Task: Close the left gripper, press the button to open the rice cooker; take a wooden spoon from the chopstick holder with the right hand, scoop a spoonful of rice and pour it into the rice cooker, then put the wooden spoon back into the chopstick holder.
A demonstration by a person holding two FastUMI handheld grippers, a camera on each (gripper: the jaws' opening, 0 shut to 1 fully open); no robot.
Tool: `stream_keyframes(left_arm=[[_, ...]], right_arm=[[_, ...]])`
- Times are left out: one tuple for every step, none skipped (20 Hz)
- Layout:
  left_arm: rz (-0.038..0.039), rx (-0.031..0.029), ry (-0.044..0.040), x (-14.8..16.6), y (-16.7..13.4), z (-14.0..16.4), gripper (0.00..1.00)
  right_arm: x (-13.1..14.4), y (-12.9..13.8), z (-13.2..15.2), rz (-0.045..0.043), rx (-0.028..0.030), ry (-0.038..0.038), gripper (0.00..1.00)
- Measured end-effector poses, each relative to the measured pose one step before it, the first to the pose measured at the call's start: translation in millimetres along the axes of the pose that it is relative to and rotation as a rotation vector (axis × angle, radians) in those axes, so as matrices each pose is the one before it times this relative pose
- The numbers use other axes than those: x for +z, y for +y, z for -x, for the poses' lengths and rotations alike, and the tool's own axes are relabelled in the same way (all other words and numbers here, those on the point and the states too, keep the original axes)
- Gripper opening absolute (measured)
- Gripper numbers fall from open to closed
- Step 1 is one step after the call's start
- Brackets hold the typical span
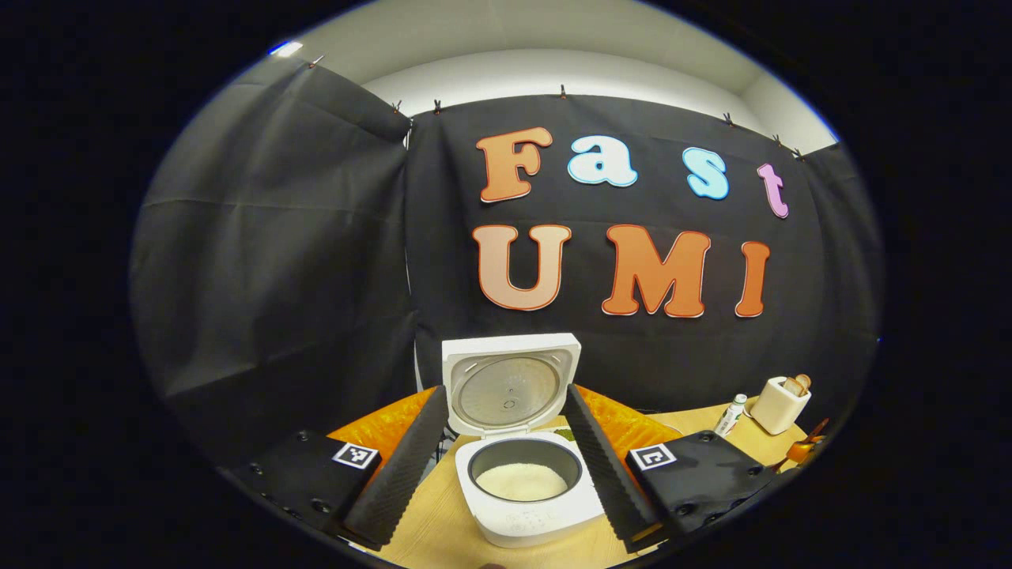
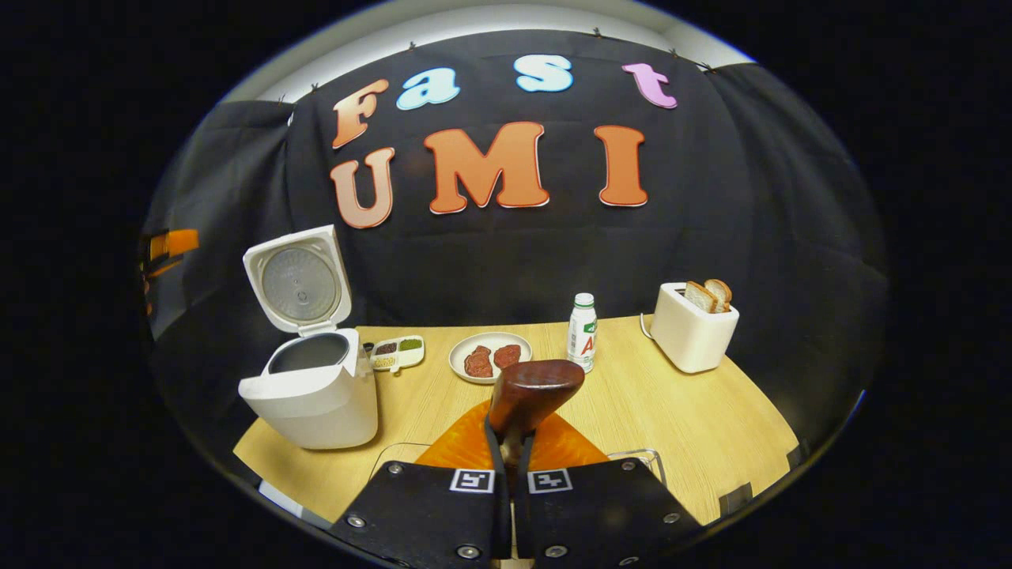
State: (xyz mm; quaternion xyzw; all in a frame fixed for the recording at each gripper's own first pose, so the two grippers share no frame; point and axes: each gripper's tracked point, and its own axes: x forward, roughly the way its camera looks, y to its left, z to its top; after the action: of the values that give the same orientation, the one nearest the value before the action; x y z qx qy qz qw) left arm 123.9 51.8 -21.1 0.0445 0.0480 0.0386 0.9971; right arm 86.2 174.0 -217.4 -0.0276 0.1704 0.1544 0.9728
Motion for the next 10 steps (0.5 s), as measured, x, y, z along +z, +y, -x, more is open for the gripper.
stream_keyframes(left_arm=[[-0.00184, 0.00107, -0.0021, -0.69, 3.02, -3.04, 1.0], [-0.00119, 0.0041, -0.00805, 0.48, 3.42, -3.71, 1.0], [-0.00455, 0.00114, -0.00396, -0.34, 2.26, -3.55, 1.0], [-0.00743, 0.00197, -0.00007, -2.69, 2.44, -1.75, 1.0], [-0.00887, 0.00287, 0.00321, -2.42, 2.63, -1.31, 1.0], [-0.00787, 0.00198, 0.00458, -2.27, 1.04, -2.82, 1.0], [-0.00554, 0.00186, 0.00632, -2.61, 2.39, -1.72, 1.0], [-0.00399, -0.00069, 0.0069, -4.08, -0.26, -0.55, 1.0], [-0.004, -0.00236, 0.00861, -3.55, 0.07, -0.14, 1.0], [-0.00358, 0.00012, 0.00662, -3.38, 0.97, -1.11, 1.0]], right_arm=[[-5.94, 5.71, -7.06, 0.03327, -0.00015, 0.00437, 0.01], [-5.88, 5.03, -5.68, 0.0329, 0.00016, 0.00264, 0.01], [-5.74, 4.51, -4.76, 0.03508, 0.00131, 0.00936, 0.01], [-6.58, 5.1, -4.81, 0.03593, 0.00456, 0.00861, 0.01], [-5.86, 4.59, -4.75, 0.03291, 0.00358, 0.00411, 0.01], [-4.28, 4.72, -5.01, 0.03376, 0.00531, 0.00477, 0.01], [-6.84, 3.09, -4.37, 0.03787, 0.0065, 0.00489, 0.01], [-3.82, 3.48, -2.83, 0.04171, 0.00431, -0.00399, 0.01], [-4.49, 3.22, -4.91, 0.04311, 0.00071, -0.00505, 0.01], [-4.9, 4.86, -2.98, 0.03407, 0.0086, -0.00001, 0.01]])
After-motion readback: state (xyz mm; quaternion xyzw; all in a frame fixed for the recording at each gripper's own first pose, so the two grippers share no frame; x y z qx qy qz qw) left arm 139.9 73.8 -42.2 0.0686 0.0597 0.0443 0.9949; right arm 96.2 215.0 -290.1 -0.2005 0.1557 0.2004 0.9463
